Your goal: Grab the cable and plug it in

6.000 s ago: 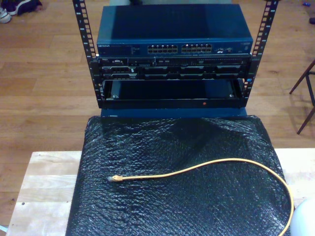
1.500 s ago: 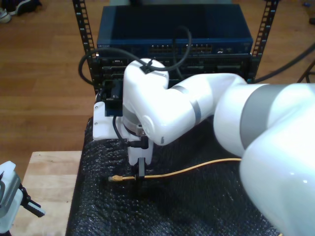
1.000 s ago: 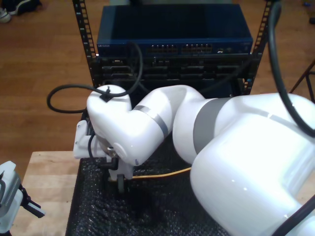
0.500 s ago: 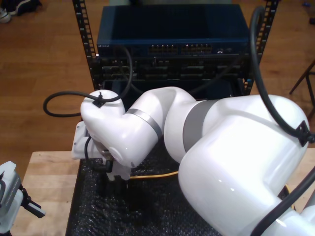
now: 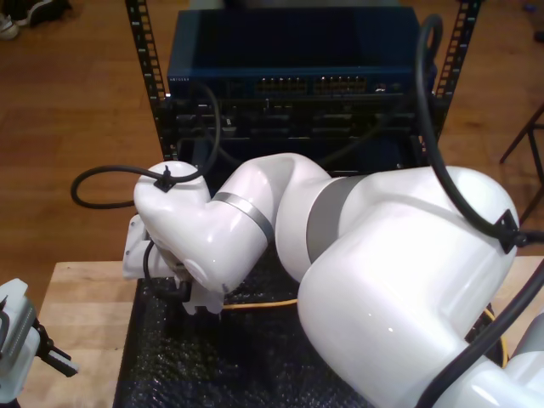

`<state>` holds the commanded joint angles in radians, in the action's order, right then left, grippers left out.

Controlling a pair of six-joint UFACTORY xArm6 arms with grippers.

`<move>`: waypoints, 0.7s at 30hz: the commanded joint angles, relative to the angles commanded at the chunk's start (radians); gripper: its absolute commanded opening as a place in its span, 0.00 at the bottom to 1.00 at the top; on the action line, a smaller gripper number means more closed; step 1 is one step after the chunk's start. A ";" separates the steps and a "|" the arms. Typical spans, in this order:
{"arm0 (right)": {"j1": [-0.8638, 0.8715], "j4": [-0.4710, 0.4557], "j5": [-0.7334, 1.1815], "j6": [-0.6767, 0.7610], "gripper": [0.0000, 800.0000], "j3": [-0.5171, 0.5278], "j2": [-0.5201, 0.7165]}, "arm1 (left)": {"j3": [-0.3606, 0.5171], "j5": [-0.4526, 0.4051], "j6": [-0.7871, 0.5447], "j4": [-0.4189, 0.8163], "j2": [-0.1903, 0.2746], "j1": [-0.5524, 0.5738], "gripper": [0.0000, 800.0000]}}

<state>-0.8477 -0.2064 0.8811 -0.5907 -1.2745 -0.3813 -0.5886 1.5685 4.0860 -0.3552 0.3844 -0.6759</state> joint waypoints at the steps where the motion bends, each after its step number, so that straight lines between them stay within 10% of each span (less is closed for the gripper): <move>1: 0.000 0.000 0.000 0.000 0.40 0.000 0.000 | 0.000 0.000 0.000 -0.002 0.000 0.000 1.00; 21: 0.002 -0.075 0.000 -0.005 0.01 -0.012 0.000 | 0.000 0.005 0.000 -0.002 0.000 0.000 1.00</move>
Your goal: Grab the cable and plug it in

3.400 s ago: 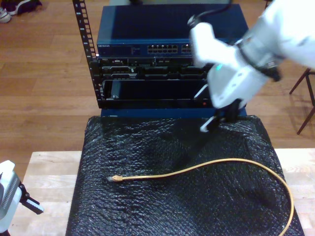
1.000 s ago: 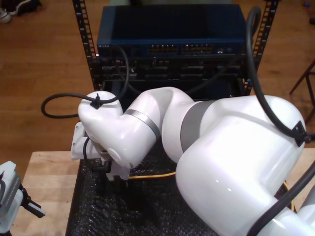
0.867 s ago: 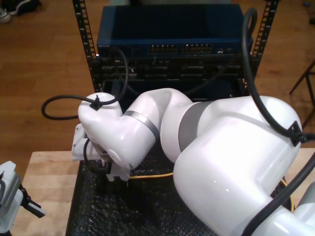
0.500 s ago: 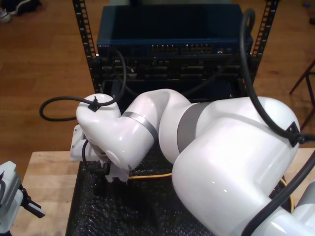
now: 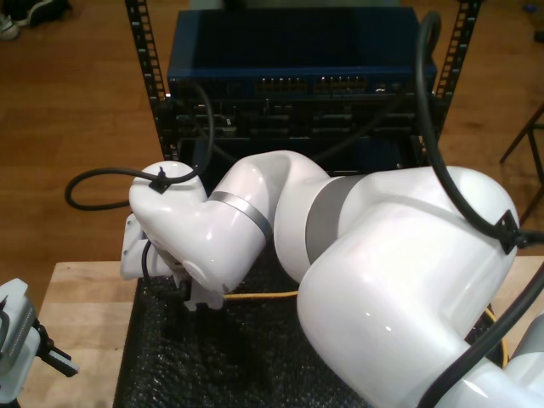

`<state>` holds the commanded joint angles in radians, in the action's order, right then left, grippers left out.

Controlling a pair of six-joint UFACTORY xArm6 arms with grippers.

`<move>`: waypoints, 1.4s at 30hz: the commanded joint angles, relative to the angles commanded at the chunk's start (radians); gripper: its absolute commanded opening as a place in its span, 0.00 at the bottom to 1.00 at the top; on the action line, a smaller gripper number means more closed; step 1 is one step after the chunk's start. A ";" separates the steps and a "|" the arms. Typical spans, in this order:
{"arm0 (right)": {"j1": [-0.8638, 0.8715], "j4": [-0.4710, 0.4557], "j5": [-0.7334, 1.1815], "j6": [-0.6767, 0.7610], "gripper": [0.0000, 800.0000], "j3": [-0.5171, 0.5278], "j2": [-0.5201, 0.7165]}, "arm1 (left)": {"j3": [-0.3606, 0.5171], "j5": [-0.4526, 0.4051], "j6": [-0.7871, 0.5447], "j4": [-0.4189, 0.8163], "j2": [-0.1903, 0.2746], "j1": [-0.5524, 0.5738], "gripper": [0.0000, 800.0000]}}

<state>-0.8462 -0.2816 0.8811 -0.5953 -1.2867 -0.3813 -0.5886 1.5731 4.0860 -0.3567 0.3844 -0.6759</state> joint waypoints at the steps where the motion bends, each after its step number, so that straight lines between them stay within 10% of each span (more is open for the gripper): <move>1: 0.000 -0.002 0.000 -0.003 0.01 -0.002 0.003 | 0.002 0.002 0.000 0.000 0.000 0.000 1.00; 15: 0.083 0.028 0.006 -0.187 0.01 0.020 0.103 | 0.003 0.025 0.002 -0.012 -0.005 0.014 1.00; 26: 0.219 0.281 0.063 -0.422 0.01 0.060 0.222 | -0.003 0.031 0.037 -0.143 -0.005 0.184 1.00; 42: 0.356 0.400 0.072 -0.542 0.01 0.328 0.583 | -0.150 0.015 0.163 -0.371 -0.086 0.399 1.00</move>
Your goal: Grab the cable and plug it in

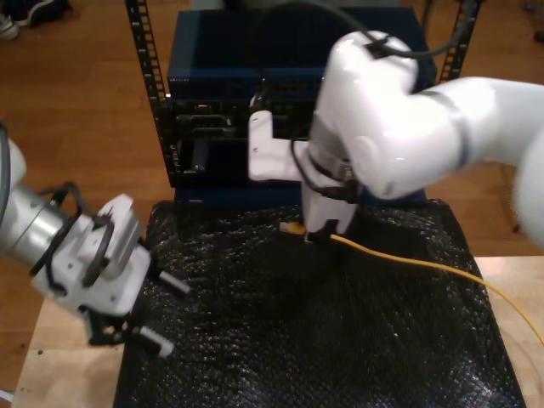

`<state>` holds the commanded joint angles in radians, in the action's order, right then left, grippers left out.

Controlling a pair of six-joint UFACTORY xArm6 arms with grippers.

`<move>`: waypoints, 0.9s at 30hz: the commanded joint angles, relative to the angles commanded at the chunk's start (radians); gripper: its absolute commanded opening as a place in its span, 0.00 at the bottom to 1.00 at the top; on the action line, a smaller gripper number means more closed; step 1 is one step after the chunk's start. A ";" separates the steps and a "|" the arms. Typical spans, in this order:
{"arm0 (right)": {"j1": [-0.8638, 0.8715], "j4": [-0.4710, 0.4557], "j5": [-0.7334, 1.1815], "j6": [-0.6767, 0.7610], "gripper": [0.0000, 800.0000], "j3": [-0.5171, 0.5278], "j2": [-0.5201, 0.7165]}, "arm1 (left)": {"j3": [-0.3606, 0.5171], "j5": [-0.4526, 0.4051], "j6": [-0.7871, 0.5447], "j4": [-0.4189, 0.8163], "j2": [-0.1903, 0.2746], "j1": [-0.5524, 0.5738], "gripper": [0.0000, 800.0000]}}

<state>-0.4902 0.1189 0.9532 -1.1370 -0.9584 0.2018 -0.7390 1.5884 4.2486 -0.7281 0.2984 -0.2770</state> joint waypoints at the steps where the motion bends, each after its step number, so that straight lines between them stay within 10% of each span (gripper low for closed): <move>1: 0.011 0.025 0.014 -0.015 0.01 0.009 0.018 | -0.008 -0.002 0.000 -0.012 -0.011 0.012 1.00; 27: 0.244 0.387 0.267 -0.250 0.01 0.048 0.163 | -0.166 -0.107 0.072 -0.319 -0.107 0.298 1.00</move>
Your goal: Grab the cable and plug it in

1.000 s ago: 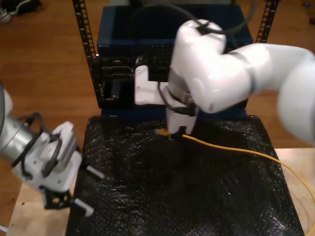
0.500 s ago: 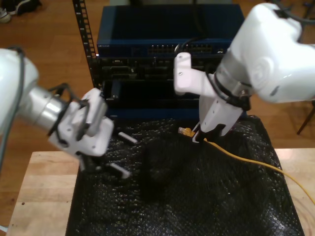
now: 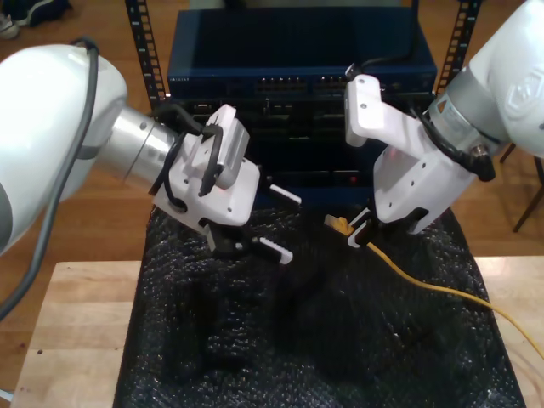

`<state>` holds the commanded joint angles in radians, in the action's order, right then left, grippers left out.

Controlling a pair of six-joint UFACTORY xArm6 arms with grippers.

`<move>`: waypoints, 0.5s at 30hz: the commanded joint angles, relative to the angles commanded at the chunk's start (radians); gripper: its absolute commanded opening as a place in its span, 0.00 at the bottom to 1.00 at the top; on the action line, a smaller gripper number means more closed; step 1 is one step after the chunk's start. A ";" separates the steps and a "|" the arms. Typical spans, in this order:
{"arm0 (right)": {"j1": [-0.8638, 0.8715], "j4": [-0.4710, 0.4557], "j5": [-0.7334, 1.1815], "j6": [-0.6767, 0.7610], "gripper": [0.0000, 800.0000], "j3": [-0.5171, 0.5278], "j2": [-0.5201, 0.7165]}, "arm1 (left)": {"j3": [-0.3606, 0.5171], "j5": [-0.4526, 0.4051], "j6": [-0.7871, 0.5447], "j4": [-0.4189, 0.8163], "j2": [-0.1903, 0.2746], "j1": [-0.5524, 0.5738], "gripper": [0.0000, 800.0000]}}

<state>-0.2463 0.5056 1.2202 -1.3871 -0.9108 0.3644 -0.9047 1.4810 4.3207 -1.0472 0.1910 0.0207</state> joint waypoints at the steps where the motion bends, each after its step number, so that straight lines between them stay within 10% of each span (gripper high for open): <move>1: -0.002 0.000 -0.002 0.002 0.01 -0.002 0.000 | 0.000 0.000 0.003 -0.006 0.000 0.000 1.00; 15: -0.026 0.005 -0.015 0.008 0.01 -0.031 -0.012 | 0.006 0.005 0.014 -0.012 0.002 -0.002 0.83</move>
<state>-0.2723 0.5102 1.2049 -1.3794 -0.9415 0.3521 -0.8986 1.4856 4.3346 -1.0595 0.1926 0.0192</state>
